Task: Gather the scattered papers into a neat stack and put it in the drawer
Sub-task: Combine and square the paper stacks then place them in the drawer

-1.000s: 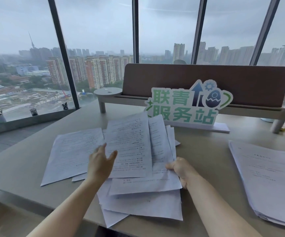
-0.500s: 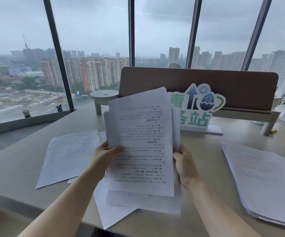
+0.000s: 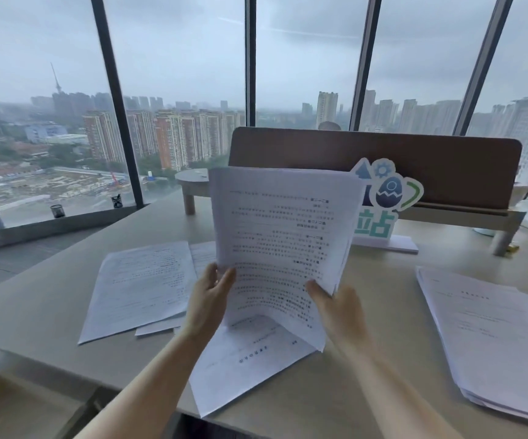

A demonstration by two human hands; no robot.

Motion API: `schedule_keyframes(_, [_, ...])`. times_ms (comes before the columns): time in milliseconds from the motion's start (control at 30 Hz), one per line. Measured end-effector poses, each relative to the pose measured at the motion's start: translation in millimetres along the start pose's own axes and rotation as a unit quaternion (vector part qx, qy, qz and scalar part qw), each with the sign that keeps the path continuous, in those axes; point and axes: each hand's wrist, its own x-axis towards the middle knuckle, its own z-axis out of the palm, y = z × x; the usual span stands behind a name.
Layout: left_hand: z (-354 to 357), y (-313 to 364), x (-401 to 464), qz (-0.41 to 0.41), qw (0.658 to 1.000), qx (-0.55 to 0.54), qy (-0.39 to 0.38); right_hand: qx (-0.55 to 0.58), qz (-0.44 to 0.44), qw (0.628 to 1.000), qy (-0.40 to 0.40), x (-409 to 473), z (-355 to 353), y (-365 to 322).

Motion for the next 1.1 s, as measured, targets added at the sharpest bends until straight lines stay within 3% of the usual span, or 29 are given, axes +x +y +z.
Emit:
schedule_keyframes(100, [-16.7, -20.0, 2.2, -0.022, 0.994, 0.102, 0.012, -0.010, 0.008, 1.000, 0.020, -0.5, -4.1, 5.3])
schedule_keyframes(200, [-44.0, -41.1, 12.8, -0.032, 0.947, 0.316, 0.047, -0.009, 0.028, 0.999, 0.042, 7.1, -14.2, -0.9])
schedule_keyframes(333, [-80.4, -57.3, 25.5, -0.121, 0.874, 0.468, -0.042, -0.012, 0.074, 0.996, 0.037, 17.2, -27.5, 4.2])
schedule_keyframes(400, [-90.3, -62.0, 30.7, -0.126, 0.854, 0.500, -0.068, 0.002, 0.101, 0.994, 0.040, 20.9, -32.4, 13.6])
schedule_keyframes(533, [-100.4, -67.7, 43.9, -0.101, 0.834, 0.535, -0.086, 0.012, 0.149, 0.988, 0.031, 24.1, -39.1, 33.7])
schedule_keyframes(767, [-99.4, -57.8, 52.9, 0.050, 0.686, 0.705, -0.172, 0.060, 0.192, 0.978, 0.047, 27.3, -41.0, 56.3])
schedule_keyframes(900, [-102.3, -62.1, 56.4, 0.054, 0.676, 0.713, -0.176, 0.074, 0.206, 0.974, 0.053, 27.7, -41.1, 61.3])
schedule_keyframes(1100, [-115.6, -67.5, 64.7, 0.054, 0.731, 0.673, -0.104, 0.103, 0.213, 0.970, 0.055, 27.6, -43.3, 62.6])
